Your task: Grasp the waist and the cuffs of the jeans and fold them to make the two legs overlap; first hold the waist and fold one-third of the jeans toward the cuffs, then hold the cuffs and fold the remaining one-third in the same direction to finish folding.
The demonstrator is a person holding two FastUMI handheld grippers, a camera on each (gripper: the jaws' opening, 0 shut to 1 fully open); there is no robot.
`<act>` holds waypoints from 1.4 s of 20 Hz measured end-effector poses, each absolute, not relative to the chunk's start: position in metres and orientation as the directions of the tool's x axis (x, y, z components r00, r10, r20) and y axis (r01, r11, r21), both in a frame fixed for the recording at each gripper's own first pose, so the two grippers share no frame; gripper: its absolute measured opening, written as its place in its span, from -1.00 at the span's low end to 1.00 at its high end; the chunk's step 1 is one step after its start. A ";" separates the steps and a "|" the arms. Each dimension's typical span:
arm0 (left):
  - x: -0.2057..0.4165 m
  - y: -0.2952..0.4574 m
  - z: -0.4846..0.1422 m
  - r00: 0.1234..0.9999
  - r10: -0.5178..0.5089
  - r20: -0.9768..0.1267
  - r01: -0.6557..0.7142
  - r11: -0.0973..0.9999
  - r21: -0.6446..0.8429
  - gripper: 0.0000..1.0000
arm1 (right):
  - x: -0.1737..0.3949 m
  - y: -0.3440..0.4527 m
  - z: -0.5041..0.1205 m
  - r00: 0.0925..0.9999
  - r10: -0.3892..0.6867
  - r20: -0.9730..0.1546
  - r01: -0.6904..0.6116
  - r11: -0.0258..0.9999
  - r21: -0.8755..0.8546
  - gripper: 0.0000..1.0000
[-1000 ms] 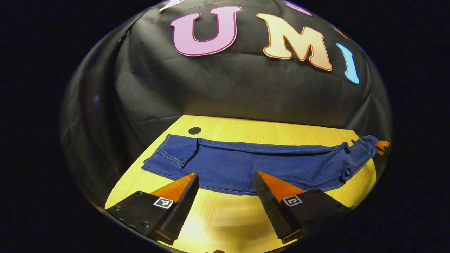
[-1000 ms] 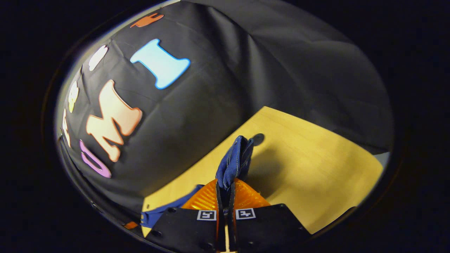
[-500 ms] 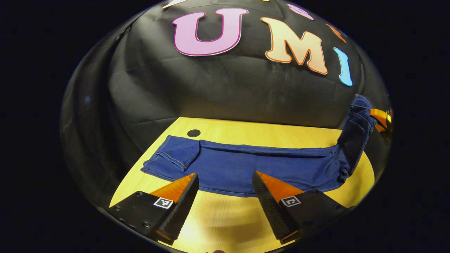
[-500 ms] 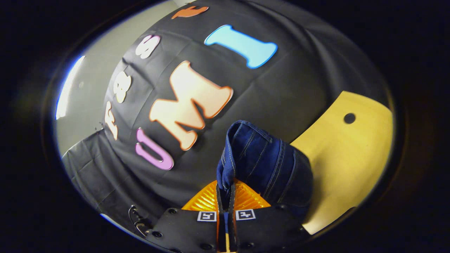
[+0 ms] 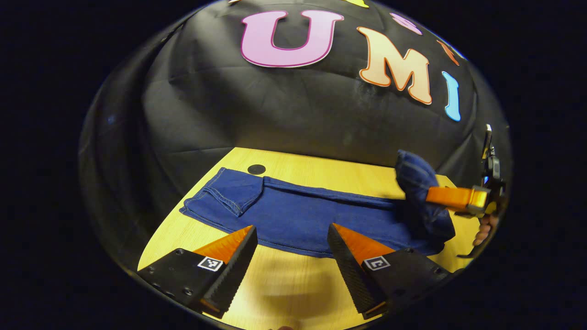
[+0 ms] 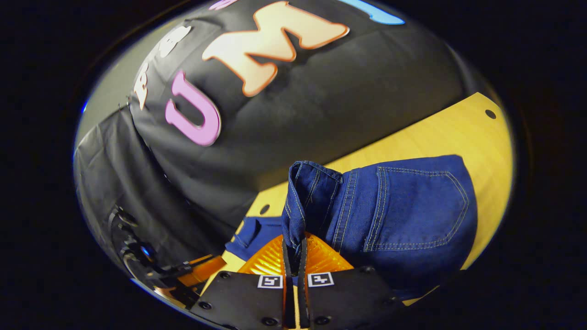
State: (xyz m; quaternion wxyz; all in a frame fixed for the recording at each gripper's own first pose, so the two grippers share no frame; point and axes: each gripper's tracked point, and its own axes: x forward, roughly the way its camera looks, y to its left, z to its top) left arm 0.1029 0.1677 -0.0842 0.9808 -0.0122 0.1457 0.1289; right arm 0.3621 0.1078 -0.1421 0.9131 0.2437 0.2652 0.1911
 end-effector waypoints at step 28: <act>0.117 0.359 -0.130 0.843 0.414 -0.345 -0.429 0.903 0.035 0.88 | 0.323 0.112 -0.110 0.757 0.399 -0.518 -0.273 0.913 0.303 0.97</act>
